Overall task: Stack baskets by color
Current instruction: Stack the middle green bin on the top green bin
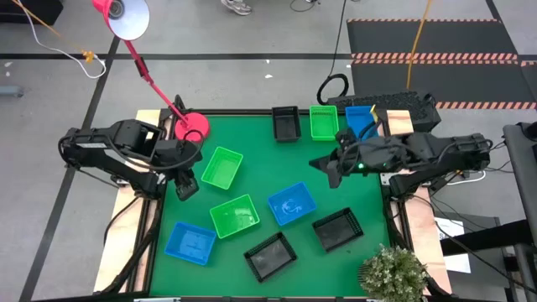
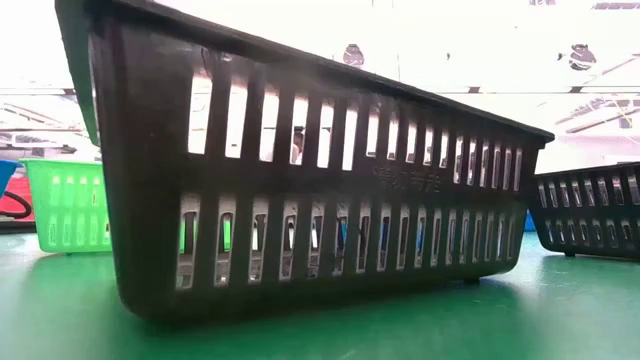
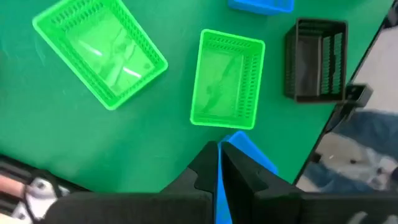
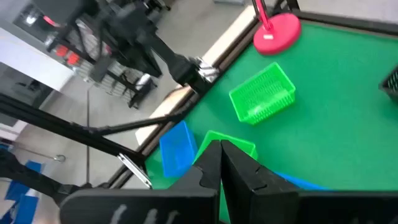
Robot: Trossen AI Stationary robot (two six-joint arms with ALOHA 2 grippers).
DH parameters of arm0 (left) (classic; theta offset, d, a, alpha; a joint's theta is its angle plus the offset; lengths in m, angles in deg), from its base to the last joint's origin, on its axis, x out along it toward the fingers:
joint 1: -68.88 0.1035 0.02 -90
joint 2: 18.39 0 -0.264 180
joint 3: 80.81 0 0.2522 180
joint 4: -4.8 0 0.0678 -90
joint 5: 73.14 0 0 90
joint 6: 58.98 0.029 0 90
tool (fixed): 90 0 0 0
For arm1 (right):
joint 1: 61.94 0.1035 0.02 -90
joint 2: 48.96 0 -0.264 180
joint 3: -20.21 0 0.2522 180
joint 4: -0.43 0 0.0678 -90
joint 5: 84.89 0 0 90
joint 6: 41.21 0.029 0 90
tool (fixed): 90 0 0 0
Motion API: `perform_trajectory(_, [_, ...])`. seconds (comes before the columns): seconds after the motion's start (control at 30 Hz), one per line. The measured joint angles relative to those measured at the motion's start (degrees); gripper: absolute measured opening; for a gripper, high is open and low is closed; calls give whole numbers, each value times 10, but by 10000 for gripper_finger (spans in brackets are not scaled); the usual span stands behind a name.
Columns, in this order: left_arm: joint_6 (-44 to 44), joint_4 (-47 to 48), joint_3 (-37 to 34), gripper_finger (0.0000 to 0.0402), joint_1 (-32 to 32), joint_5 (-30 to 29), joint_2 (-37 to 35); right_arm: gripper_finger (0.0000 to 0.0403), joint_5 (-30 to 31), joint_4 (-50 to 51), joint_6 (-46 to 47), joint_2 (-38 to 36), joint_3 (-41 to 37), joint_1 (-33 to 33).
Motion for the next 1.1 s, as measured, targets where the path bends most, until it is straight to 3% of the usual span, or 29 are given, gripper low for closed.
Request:
perform_trajectory(0.2, [-31,-36,-30,47,-18,-30,-2,0,1,-60,-3,0,-25,2])
perform_trajectory(0.4, [-19,-1,-49,53,-20,-130,-3,0,3,-51,-5,-1,-25,1])
perform_trajectory(0.53, [-61,9,-60,65,2,-136,-3,0,3,-36,-6,-1,-25,1])
perform_trajectory(0.73, [-58,7,-93,120,94,-83,15,0,2,-28,-45,-1,-25,-9])
perform_trajectory(0.87, [6,-13,-131,154,162,-64,35,0,2,-27,-75,-8,-25,-17])
perform_trajectory(1.1, [63,-109,-229,192,307,-47,50,0,2,-5,-114,-41,-25,-31])
